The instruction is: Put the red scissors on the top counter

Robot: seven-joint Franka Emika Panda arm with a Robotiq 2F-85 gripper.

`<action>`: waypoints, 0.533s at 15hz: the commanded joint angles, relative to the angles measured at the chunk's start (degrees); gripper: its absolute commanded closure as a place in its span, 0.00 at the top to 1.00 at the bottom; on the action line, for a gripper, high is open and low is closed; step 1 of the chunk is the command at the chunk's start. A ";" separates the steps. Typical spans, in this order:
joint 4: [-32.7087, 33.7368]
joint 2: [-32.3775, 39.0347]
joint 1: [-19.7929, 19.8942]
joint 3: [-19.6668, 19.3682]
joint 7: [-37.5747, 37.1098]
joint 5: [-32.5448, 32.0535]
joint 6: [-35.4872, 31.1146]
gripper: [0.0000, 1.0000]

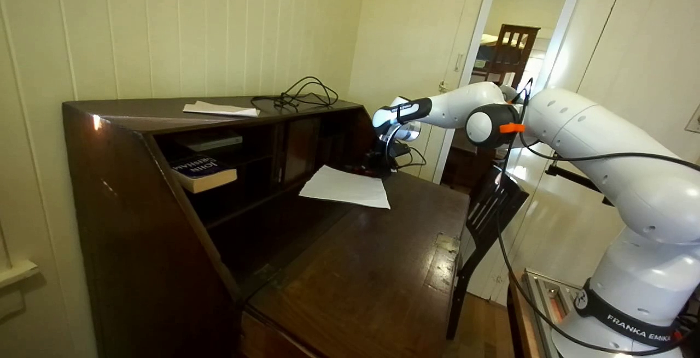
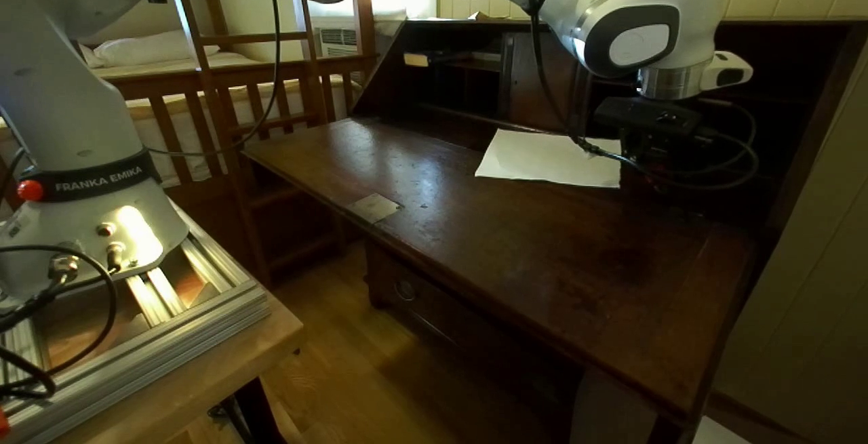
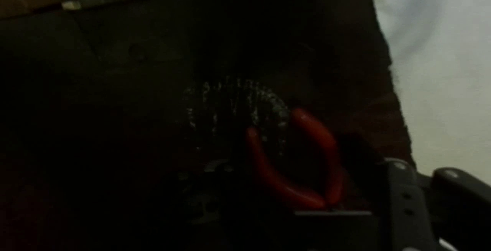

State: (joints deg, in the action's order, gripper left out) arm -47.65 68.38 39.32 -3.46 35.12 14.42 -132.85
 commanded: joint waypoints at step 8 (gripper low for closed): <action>-4.50 -6.15 0.26 -0.55 3.74 -0.74 3.28 0.35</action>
State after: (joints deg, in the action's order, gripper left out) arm -47.35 67.95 38.89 -4.39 35.53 13.93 -131.99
